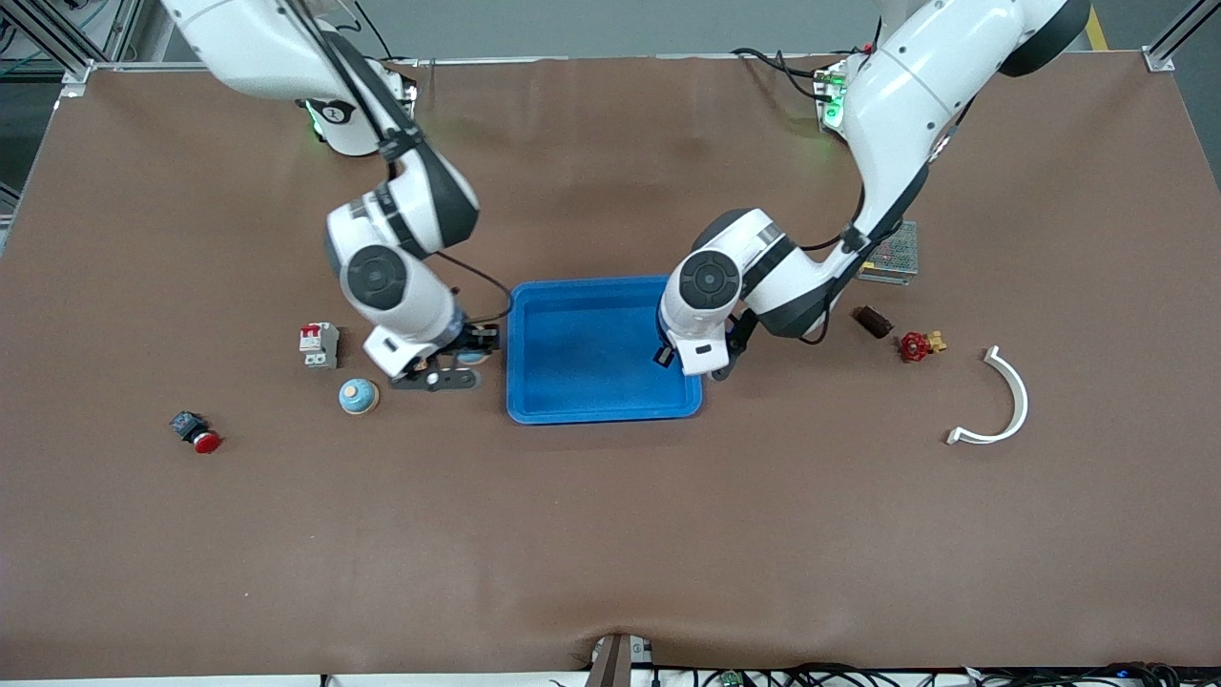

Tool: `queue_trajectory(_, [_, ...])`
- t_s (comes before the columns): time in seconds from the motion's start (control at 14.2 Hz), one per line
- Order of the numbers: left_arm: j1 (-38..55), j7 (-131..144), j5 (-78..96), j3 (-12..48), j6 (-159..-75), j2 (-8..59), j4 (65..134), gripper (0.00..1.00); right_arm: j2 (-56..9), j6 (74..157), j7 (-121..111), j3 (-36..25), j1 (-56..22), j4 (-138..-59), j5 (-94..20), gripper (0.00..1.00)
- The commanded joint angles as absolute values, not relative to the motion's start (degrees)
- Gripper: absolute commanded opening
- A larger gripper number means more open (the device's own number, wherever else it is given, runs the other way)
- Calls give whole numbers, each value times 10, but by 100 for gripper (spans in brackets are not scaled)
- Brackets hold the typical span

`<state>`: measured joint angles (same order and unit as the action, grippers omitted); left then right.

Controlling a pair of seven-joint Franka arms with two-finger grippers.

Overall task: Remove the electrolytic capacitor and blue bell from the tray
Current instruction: 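Carry the second capacitor with the left gripper while the right gripper carries the bell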

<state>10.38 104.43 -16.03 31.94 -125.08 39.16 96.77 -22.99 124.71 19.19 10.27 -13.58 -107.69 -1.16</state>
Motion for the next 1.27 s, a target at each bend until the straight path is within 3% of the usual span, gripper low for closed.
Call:
queue_trajectory(0.0, [76, 978, -165, 317, -1210, 341, 978, 0, -208, 1228, 89, 113, -60, -1076, -22, 0])
queue_trajectory(0.49, [-40, 799, -164, 321, -1124, 308, 992, 0, -217, 1272, -132, 111, 87, -1079, -21, 0])
queue_trajectory(0.78, [-120, 695, -164, 321, -1115, 278, 1029, 0, -248, 1312, -207, 113, 150, -1100, -25, 0])
queue_trajectory(1.2, [-199, 579, -217, 320, -1124, 284, 1051, 0, -269, 1354, -275, 113, 185, -1122, -56, 0])
